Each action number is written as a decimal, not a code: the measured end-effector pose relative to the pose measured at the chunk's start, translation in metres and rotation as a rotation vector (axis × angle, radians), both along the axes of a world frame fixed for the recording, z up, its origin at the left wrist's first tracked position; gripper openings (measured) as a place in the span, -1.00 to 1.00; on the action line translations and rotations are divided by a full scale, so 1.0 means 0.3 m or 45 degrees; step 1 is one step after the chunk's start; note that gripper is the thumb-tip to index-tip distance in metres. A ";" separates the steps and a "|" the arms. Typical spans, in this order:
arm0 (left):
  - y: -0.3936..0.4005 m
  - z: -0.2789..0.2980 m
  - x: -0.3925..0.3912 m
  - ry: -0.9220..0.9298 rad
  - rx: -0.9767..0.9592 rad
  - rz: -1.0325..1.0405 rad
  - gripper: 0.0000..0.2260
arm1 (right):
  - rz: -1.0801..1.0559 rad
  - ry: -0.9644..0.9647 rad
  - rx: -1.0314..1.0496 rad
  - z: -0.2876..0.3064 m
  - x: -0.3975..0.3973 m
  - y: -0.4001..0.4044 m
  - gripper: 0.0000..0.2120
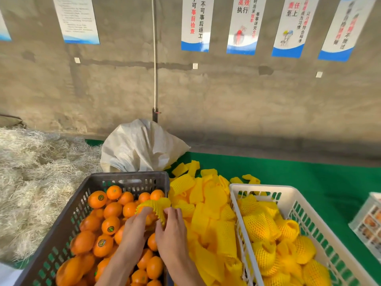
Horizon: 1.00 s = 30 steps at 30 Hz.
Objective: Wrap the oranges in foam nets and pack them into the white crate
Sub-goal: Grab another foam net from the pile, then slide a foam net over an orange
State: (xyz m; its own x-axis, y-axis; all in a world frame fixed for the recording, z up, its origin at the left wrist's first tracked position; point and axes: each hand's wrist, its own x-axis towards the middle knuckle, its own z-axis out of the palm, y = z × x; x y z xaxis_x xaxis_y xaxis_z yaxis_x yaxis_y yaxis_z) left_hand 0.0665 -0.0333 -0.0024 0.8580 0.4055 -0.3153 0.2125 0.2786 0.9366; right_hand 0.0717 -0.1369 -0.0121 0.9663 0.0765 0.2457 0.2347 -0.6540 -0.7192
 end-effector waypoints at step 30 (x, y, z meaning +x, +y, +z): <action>-0.389 0.094 0.019 -0.424 0.580 -0.664 -0.41 | -0.244 -0.419 -0.132 0.122 0.038 -0.500 -0.58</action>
State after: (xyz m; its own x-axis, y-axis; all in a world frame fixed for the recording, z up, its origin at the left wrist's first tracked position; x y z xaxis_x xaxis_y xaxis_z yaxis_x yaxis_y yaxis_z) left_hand 0.0721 -0.1499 0.0260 0.9943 -0.0501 0.0944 -0.1028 -0.2093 0.9724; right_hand 0.0830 -0.2870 0.0247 0.8365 -0.0573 0.5449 0.3080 -0.7734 -0.5541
